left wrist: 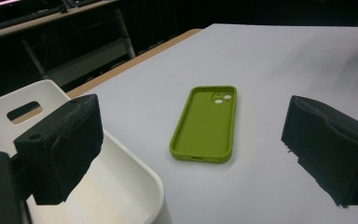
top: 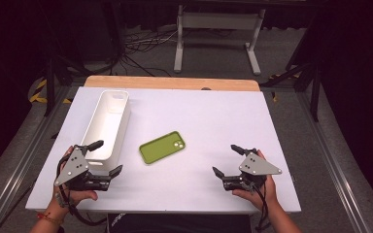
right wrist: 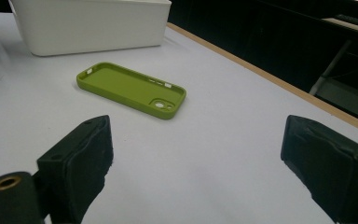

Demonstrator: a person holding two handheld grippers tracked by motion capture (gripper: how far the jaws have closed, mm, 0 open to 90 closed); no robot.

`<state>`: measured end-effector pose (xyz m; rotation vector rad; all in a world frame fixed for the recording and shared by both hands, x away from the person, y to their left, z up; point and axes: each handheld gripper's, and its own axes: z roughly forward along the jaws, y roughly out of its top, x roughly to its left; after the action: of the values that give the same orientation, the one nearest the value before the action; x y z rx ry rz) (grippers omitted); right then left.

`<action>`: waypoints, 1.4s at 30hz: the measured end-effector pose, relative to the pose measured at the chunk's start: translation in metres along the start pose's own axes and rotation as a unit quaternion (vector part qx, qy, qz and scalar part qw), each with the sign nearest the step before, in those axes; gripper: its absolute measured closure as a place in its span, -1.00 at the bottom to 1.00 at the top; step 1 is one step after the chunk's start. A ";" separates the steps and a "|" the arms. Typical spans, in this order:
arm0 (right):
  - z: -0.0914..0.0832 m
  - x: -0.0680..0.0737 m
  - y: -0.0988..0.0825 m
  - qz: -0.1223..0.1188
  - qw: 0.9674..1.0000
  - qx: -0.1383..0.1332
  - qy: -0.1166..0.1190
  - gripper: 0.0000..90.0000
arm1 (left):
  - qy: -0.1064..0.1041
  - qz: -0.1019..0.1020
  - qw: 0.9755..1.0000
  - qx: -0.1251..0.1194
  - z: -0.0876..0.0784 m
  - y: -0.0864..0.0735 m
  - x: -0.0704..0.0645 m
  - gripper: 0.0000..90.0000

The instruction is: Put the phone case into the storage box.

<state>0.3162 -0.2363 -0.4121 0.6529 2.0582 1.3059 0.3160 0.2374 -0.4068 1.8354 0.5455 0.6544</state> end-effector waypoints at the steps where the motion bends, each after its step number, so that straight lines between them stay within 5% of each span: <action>1: 0.000 0.000 0.000 0.000 1.000 0.001 0.001 -0.79 | -0.001 0.005 1.000 0.003 0.001 0.001 0.000 -0.87; 11: 0.001 0.002 0.003 -0.001 1.000 0.007 0.007 -0.79 | -0.037 0.005 0.999 0.019 0.006 0.004 -0.004 -0.77; 20: 0.005 0.004 0.005 -0.003 1.000 0.014 0.020 -0.79 | -0.048 0.006 0.999 0.014 0.012 0.012 -0.005 -0.78; 24: 0.000 0.002 0.007 0.003 1.000 0.009 0.021 -0.79 | -0.056 0.026 0.998 0.017 0.019 0.025 -0.013 -0.76; 28: 0.001 0.000 0.007 0.002 0.999 0.017 0.031 -0.79 | -0.113 0.039 0.992 0.031 0.028 0.032 -0.015 -0.70; 33: 0.002 0.001 0.007 -0.003 0.999 0.030 0.043 -0.79 | -0.131 0.041 0.988 0.071 0.055 0.046 -0.022 -0.67; 36: 0.003 0.001 0.006 -0.002 0.998 0.032 0.046 -0.79 | -0.155 0.041 0.981 0.109 0.081 0.048 -0.026 -0.65; 42: 0.004 0.002 0.004 0.000 0.998 0.035 0.050 -0.79 | -0.169 0.049 0.973 0.149 0.118 0.050 -0.033 -0.67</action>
<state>0.3180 -0.2314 -0.4098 0.6301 2.1928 1.2947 0.3729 0.1185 -0.3996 2.2104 0.3393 0.3232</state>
